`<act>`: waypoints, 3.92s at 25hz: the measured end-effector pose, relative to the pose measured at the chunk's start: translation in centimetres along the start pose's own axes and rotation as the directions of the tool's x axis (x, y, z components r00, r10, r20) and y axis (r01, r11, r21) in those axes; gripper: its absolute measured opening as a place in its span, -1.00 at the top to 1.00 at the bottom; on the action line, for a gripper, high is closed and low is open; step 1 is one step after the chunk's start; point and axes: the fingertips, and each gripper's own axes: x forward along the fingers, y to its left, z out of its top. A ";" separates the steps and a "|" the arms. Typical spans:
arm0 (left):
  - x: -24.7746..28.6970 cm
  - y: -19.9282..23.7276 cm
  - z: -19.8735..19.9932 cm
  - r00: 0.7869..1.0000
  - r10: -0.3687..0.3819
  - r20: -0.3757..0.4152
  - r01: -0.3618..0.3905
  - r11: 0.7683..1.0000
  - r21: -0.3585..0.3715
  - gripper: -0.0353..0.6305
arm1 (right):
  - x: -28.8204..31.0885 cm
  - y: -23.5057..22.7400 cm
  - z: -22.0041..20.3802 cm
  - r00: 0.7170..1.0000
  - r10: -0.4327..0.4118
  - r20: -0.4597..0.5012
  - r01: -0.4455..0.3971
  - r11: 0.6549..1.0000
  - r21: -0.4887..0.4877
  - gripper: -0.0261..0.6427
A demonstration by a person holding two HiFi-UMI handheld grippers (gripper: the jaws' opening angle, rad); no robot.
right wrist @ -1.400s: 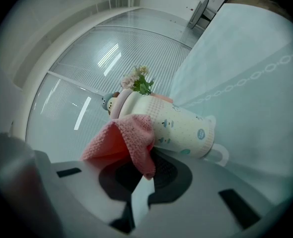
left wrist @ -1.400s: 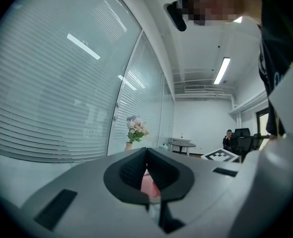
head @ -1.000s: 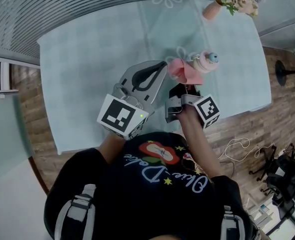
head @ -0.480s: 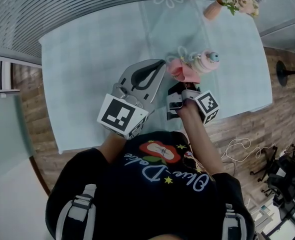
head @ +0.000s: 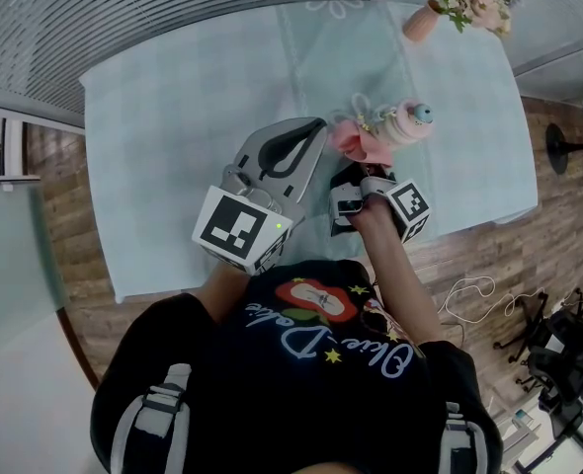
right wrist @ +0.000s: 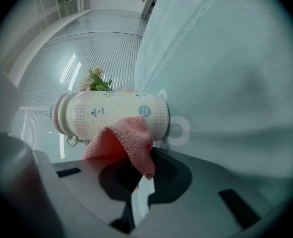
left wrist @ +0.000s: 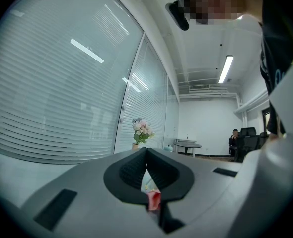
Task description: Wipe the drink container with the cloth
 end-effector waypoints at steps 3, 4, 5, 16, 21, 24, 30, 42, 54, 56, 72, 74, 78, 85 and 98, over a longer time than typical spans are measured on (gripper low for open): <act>0.0 0.0 0.1 1.000 0.003 0.001 -0.003 1.000 0.003 0.88 | -0.1 0.2 -0.2 1.000 0.009 -0.013 -0.010 1.000 -0.021 0.89; 0.0 0.0 0.2 1.000 0.003 0.002 -0.003 1.000 0.004 0.88 | -0.2 0.4 -0.3 1.000 0.013 -0.020 -0.013 0.999 -0.036 0.89; -0.1 0.0 0.2 1.000 0.004 0.002 -0.004 1.000 0.005 0.88 | -0.4 0.6 -0.5 0.999 0.017 -0.029 -0.018 0.998 -0.054 0.89; 0.0 -1.6 0.7 1.000 -0.001 -0.005 0.001 0.999 0.039 0.88 | -4.3 6.2 -4.3 0.957 0.123 -0.261 -0.217 0.903 -0.371 0.89; 0.1 -2.2 0.8 1.000 0.013 -0.009 -0.013 0.998 0.057 0.88 | -6.4 9.7 -3.3 0.925 0.201 -0.321 -0.350 0.779 -0.521 0.89; 0.3 -2.6 0.9 1.000 0.018 -0.010 -0.018 0.998 0.065 0.88 | -7.1 11.0 -1.5 0.924 0.220 -0.313 -0.370 0.722 -0.585 0.89; 0.7 -3.5 1.2 1.000 0.020 -0.012 -0.019 0.997 0.071 0.88 | -7.3 11.9 2.6 0.941 0.232 -0.245 -0.336 0.710 -0.619 0.89; 0.2 -3.9 1.1 0.998 0.059 -0.023 -0.057 0.995 0.087 0.88 | -6.4 10.2 4.3 0.956 0.196 -0.221 -0.292 0.738 -0.609 0.89; -0.2 -4.2 1.0 0.996 0.082 -0.025 -0.080 0.993 0.085 0.88 | -5.7 8.3 4.3 0.959 0.135 -0.251 -0.268 0.725 -0.634 0.89; -0.3 -4.4 1.0 0.996 0.082 -0.024 -0.080 0.993 0.087 0.88 | -5.5 7.5 4.3 0.961 0.115 -0.250 -0.252 0.732 -0.633 0.89; -1.1 -4.1 1.0 0.995 0.103 -0.015 -0.102 0.992 0.073 0.88 | -3.7 2.7 4.7 0.950 -0.094 -0.297 -0.162 0.667 -0.728 0.89; -1.3 -4.0 1.0 0.994 0.107 -0.011 -0.106 0.992 0.068 0.88 | -3.5 2.3 4.7 0.944 -0.119 -0.307 -0.158 0.655 -0.739 0.89; -2.1 -3.8 0.9 0.993 0.114 -0.010 -0.113 0.992 0.064 0.88 | -3.3 1.5 4.3 0.929 -0.168 -0.329 -0.158 0.623 -0.766 0.89; -2.6 -4.0 0.9 0.993 0.116 -0.006 -0.115 0.991 0.061 0.88 | -3.1 1.2 3.7 0.913 -0.210 -0.350 -0.168 0.589 -0.791 0.89; -2.5 -6.0 1.2 0.995 0.098 -0.004 -0.097 0.991 0.088 0.88 | -7.7 3.8 3.7 0.930 -0.102 -0.353 -0.257 0.507 -0.823 0.89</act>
